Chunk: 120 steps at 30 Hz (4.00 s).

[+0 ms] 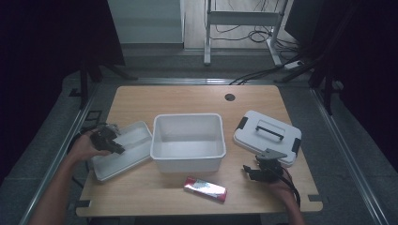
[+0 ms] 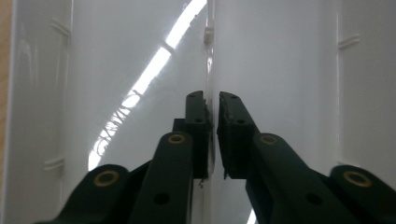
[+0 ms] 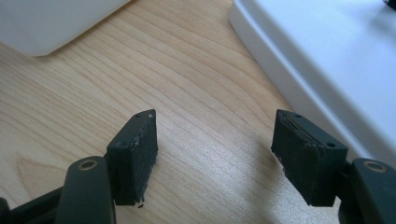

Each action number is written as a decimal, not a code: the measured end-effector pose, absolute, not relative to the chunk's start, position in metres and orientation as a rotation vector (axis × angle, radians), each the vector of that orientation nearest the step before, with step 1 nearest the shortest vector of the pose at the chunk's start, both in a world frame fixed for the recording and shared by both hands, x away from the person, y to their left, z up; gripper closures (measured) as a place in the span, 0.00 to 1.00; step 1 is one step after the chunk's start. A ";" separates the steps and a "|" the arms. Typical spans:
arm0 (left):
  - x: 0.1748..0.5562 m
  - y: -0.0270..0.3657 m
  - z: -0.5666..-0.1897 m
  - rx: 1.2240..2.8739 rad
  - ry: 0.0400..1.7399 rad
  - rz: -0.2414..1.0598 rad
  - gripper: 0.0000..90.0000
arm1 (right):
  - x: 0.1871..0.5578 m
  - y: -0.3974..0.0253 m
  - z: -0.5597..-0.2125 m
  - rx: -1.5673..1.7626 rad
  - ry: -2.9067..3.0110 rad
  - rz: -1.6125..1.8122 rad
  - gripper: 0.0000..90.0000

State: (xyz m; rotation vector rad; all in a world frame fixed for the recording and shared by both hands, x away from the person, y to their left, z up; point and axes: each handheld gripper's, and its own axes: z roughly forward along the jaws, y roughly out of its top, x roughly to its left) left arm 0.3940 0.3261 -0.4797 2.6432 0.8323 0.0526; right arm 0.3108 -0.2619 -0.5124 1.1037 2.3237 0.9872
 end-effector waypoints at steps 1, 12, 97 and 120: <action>0.394 0.325 -0.478 2.643 0.833 0.064 0.87 | 0.311 -0.262 -0.512 1.104 2.324 0.987 0.35; 0.395 0.314 -0.460 2.584 0.828 0.208 0.50 | 0.307 -0.259 -0.498 1.055 2.338 1.062 0.34; 0.397 0.285 -0.461 2.629 0.783 0.216 0.44 | 0.256 -0.123 -0.415 0.253 2.969 0.947 0.57; 0.397 0.288 -0.460 2.632 0.794 0.208 0.44 | 0.328 -0.112 -0.328 0.209 2.804 0.978 0.57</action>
